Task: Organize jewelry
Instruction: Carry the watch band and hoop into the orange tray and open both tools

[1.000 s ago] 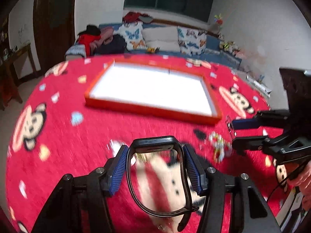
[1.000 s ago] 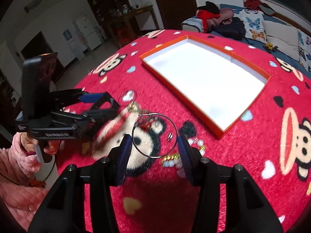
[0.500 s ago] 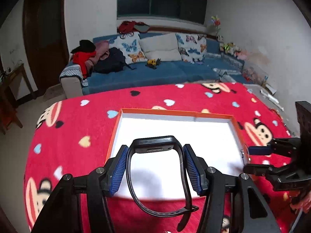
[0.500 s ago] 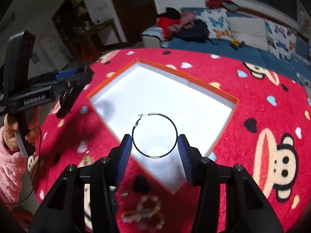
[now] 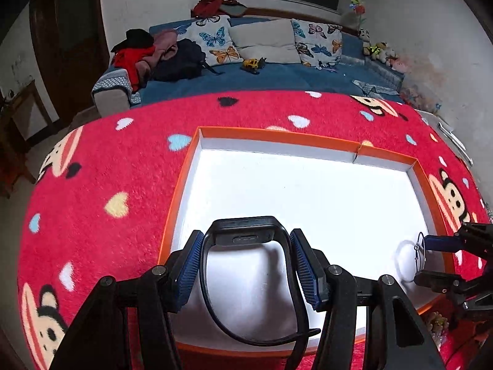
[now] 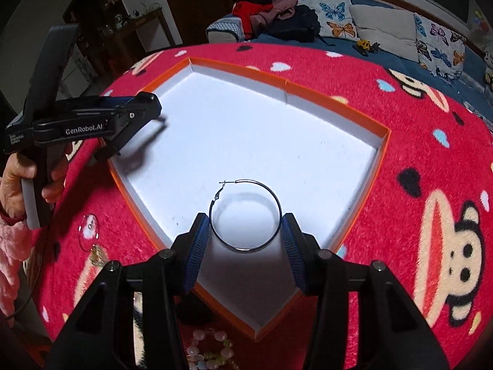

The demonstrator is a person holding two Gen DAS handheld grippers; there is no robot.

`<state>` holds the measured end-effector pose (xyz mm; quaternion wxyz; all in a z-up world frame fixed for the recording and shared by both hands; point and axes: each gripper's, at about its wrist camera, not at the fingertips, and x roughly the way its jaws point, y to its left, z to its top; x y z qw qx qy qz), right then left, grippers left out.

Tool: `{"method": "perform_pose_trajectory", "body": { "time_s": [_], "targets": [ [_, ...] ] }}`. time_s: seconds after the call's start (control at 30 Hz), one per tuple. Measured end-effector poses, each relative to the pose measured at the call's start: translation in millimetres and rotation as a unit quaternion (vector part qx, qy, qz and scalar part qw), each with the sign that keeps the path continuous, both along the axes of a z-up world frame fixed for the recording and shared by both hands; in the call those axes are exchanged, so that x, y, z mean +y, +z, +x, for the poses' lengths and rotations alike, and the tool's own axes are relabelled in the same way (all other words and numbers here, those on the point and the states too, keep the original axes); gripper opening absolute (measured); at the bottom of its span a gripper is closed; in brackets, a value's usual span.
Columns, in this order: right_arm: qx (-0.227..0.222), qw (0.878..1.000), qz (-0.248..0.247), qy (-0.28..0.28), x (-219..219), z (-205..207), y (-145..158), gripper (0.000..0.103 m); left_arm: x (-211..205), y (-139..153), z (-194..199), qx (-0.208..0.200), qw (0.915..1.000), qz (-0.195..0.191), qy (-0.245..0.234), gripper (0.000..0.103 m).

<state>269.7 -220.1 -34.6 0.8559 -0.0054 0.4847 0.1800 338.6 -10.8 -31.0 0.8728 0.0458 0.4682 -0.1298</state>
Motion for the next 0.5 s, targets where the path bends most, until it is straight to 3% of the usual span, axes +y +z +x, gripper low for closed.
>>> {"method": "perform_pose_trajectory", "body": {
  "time_s": [0.13,0.5],
  "targets": [
    [-0.005,1.000,-0.010,0.005,1,-2,0,0.049,-4,-8,-1,0.012,0.9999,-0.002,-0.003,0.062],
    [-0.012,1.000,-0.020,0.001,-3,0,-1,0.050,-12,-3,14,-0.007,0.9999,0.014,0.005,0.062]
  ]
}}
